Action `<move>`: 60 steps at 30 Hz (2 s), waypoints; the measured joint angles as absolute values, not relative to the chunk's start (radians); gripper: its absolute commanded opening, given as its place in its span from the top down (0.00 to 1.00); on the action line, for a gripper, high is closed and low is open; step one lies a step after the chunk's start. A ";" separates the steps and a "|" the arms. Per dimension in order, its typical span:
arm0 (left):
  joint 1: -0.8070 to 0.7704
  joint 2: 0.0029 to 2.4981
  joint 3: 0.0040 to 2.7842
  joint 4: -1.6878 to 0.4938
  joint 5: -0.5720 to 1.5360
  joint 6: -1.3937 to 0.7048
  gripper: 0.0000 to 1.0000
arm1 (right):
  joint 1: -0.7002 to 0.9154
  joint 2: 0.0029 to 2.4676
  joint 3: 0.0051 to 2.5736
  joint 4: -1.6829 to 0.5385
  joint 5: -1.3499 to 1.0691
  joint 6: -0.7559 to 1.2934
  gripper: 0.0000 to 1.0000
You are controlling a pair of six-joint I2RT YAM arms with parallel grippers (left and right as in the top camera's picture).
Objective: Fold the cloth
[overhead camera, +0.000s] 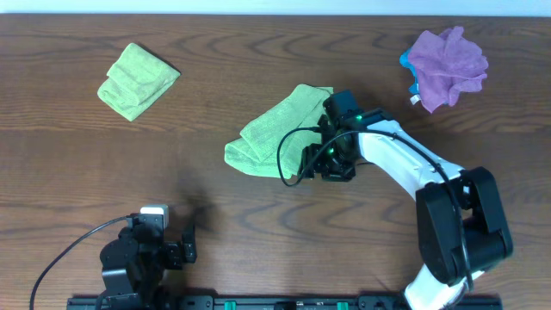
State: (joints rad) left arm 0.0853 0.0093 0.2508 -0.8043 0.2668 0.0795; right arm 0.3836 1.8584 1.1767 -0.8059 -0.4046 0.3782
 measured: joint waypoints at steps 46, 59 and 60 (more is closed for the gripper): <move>0.085 0.009 0.247 -0.580 0.366 -0.035 0.05 | 0.360 1.839 1.182 -0.827 -0.344 0.354 0.99; 0.085 0.132 0.247 -0.440 0.619 -0.316 0.04 | 0.204 1.597 1.182 -1.087 0.035 0.324 0.62; 0.085 0.142 0.247 -0.430 0.626 -0.319 0.04 | 0.193 1.597 1.182 -1.092 0.042 0.322 0.57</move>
